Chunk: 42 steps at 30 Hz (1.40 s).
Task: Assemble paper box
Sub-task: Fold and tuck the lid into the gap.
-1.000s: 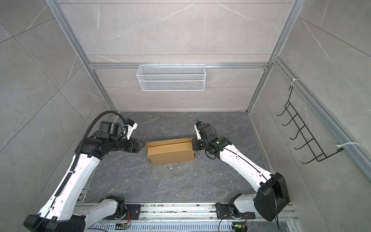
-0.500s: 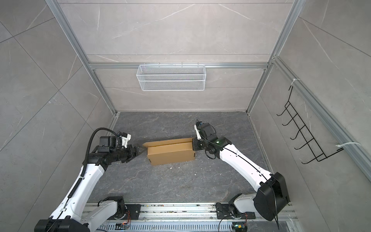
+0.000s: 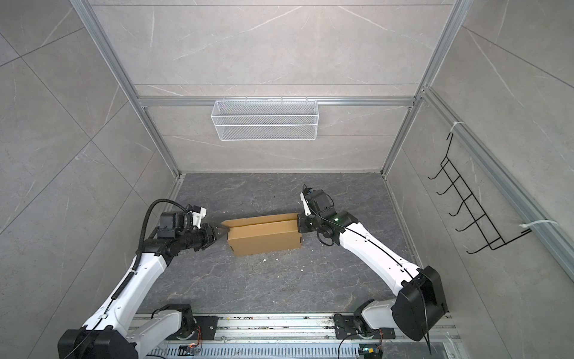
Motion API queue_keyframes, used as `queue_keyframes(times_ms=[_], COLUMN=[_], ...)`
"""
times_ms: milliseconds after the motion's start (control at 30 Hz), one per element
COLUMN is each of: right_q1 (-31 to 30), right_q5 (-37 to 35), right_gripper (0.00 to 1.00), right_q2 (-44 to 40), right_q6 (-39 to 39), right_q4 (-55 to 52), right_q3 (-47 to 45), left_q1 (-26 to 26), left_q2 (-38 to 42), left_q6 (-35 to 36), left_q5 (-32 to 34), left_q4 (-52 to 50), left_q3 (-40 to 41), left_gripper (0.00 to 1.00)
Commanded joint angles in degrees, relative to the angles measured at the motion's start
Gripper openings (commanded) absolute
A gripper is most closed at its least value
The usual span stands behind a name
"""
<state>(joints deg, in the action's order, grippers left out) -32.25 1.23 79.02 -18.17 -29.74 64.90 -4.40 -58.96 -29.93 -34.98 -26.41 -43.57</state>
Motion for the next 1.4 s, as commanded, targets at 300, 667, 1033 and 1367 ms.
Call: queue_keyframes(times_ms=[300,667,1033,1367], right_q1=[-0.45,-0.43,-0.44,-0.49], right_q5=[-0.76,-0.82,-1.24,-1.85], right_gripper=[0.00,0.00,0.00,0.00], right_q2=[3.22,3.33,3.86,3.96], right_q6=[0.46,0.51,0.46,0.34], right_q4=[-9.11,-9.09,-9.06,-9.64], right_q3=[-1.97,-1.97,-2.14,-1.87], left_q1=[-3.42,-5.35,-5.13,-4.98], left_q2=[-3.03,-5.94,-2.53,1.37], left_q6=[0.25,2.69,5.22,10.91], left_q5=[2.92,6.14,9.21,16.41], left_q4=[4.82,3.10,-5.34,-19.65], left_q3=[0.94,2.18,-3.76,-11.87], left_gripper=[0.50,0.20,0.41,0.52])
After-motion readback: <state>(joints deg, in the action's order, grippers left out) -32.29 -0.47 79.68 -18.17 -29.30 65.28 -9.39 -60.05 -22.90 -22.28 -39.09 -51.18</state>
